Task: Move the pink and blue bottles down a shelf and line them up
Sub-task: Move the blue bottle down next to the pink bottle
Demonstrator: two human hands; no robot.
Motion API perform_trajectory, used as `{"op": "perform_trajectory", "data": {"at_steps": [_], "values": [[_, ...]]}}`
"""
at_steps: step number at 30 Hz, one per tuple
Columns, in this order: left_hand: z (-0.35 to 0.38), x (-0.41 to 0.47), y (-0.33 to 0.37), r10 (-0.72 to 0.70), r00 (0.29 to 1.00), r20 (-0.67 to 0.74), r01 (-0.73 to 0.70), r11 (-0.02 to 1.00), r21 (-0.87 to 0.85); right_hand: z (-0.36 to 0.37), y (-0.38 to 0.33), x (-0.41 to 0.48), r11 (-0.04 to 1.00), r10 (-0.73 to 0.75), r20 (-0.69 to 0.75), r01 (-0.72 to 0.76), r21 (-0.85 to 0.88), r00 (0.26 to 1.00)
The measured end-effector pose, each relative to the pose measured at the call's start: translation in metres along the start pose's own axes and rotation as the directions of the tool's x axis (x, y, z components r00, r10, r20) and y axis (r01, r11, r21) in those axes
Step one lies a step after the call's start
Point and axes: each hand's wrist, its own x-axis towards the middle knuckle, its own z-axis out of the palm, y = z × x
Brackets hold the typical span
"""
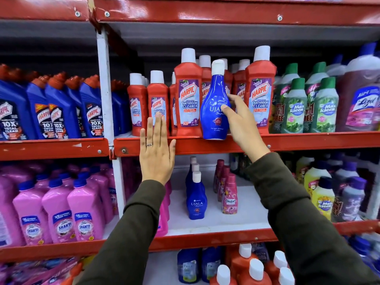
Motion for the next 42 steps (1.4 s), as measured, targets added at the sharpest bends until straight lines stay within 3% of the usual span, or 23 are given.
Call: {"op": "perform_trajectory", "data": {"at_steps": [8,16,22,33,42], "values": [[-0.002,-0.041,0.004,0.000,0.998,-0.059,-0.005,0.997,-0.078,0.008,0.026,-0.070,0.999,0.007,0.017,-0.007,0.036,1.000],[0.011,-0.113,-0.002,-0.064,0.997,0.039,0.068,0.993,-0.099,0.030,0.087,-0.151,0.999,0.040,0.079,-0.041,0.004,0.996],[0.024,-0.176,-0.013,-0.048,0.986,0.159,0.064,0.993,-0.097,0.044,0.136,-0.198,0.988,0.156,0.172,-0.156,-0.012,0.973],[0.051,-0.241,-0.025,-0.047,0.962,0.271,0.062,0.997,-0.045,0.066,0.190,-0.209,0.956,0.285,0.247,-0.255,-0.148,0.926],[0.052,-0.241,-0.024,-0.033,0.963,0.266,0.044,0.998,-0.035,0.069,0.204,-0.210,0.946,0.324,0.248,-0.306,-0.109,0.913]]}}
